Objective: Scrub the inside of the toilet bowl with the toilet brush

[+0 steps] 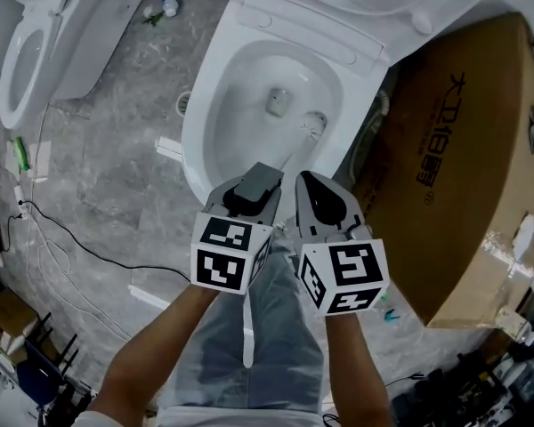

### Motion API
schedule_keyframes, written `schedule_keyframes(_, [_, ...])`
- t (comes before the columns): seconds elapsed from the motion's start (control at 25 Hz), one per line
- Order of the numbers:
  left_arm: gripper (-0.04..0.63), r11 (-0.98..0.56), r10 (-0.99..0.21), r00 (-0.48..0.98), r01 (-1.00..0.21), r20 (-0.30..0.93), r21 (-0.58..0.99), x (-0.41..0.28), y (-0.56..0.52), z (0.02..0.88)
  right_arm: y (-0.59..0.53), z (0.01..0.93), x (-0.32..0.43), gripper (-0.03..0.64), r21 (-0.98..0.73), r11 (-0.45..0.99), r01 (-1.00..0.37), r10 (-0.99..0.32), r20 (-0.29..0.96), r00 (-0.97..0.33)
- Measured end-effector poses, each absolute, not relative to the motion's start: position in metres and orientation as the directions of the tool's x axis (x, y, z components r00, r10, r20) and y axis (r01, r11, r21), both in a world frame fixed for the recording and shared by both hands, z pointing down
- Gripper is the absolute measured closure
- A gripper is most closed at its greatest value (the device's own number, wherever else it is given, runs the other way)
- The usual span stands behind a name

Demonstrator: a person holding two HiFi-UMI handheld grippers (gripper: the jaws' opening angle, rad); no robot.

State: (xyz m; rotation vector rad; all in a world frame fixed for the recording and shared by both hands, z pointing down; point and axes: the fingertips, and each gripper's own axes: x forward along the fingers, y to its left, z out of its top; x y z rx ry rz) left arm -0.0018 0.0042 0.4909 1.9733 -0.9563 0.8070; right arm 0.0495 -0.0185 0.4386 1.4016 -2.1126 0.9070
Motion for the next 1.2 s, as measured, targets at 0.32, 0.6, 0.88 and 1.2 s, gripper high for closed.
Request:
schedule_keyframes(0.32, [0.439, -0.402, -0.355, 0.51, -0.84, 0.783, 0.364, 0.008, -0.019, 0.497, -0.024, 0.451, 0.059, 0.615, -0.28, 0.26, -0.924, -0.615, 0.69, -0.382])
schedule_keyframes(0.6, [0.439, -0.398, -0.388, 0.501, -0.848, 0.774, 0.349, 0.015, -0.043, 0.498, -0.032, 0.457, 0.069, 0.614, -0.262, 0.264, -0.928, -0.605, 0.704, -0.372])
schedule_keyframes(0.88, [0.439, -0.38, -0.413, 0.477, -0.864, 0.776, 0.33, 0.014, -0.065, 0.499, -0.044, 0.462, 0.075, 0.614, -0.256, 0.27, -0.928, -0.6, 0.709, -0.37])
schedule_keyframes(1.2, [0.439, -0.347, -0.438, 0.443, -0.886, 0.782, 0.308, -0.002, -0.086, 0.5, -0.055, 0.466, 0.068, 0.615, -0.261, 0.284, -0.922, -0.591, 0.71, -0.383])
